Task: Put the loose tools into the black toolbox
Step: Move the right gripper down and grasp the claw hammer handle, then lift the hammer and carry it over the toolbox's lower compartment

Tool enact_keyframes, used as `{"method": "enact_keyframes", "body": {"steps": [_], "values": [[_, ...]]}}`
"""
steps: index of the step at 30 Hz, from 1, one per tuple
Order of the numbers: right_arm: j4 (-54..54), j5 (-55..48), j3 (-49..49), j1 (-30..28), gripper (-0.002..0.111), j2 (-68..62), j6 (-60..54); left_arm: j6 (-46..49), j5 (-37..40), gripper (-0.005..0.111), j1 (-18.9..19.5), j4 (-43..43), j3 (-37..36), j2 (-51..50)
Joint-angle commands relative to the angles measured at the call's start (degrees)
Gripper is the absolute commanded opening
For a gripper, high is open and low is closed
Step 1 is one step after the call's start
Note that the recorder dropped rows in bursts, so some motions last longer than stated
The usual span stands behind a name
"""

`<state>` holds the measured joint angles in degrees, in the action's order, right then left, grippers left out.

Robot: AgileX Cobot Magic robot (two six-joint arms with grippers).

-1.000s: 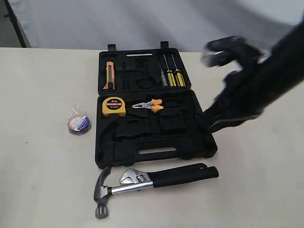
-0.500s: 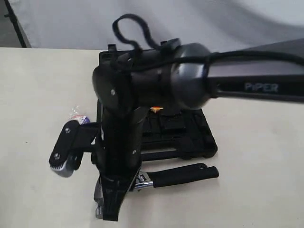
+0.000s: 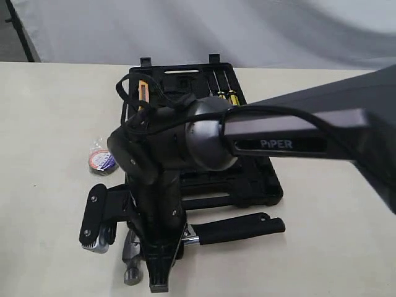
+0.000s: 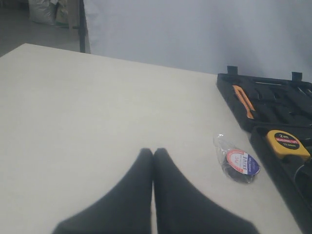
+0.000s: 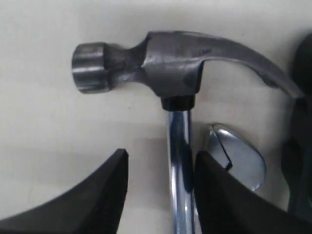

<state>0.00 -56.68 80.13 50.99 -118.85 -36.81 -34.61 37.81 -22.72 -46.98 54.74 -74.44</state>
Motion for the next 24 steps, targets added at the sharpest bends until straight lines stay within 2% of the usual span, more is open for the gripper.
{"method": "enact_keyframes", "body": {"steps": [1,3,6,13,15,20,24], "values": [[0.0,2.41,0.34,0.03,0.042,-1.91,-0.05,-0.59,-0.97,0.001,0.19,0.78,-0.53,0.46],[-0.36,2.53,0.34,0.03,0.035,-2.31,-0.05,-0.59,-0.97,0.001,0.19,0.78,-0.53,0.46],[-0.52,2.01,0.45,0.03,0.0,-1.74,-1.0,-0.59,-0.97,0.001,0.19,0.78,-0.53,0.46],[-0.52,0.12,3.82,-0.24,-0.001,6.03,-1.58,-0.59,-0.97,0.001,0.19,0.78,-0.53,0.46],[-0.52,0.8,6.36,-2.25,-0.001,9.83,-4.74,-0.59,-0.97,0.001,0.19,0.78,-0.53,0.46],[1.31,1.9,11.07,-15.63,-0.001,7.71,-17.42,-0.59,-0.97,0.001,0.19,0.78,-0.53,0.46],[6.51,4.36,11.07,-18.26,-0.001,2.46,-29.87,-0.59,-0.97,0.001,0.19,0.78,-0.53,0.46]]}}
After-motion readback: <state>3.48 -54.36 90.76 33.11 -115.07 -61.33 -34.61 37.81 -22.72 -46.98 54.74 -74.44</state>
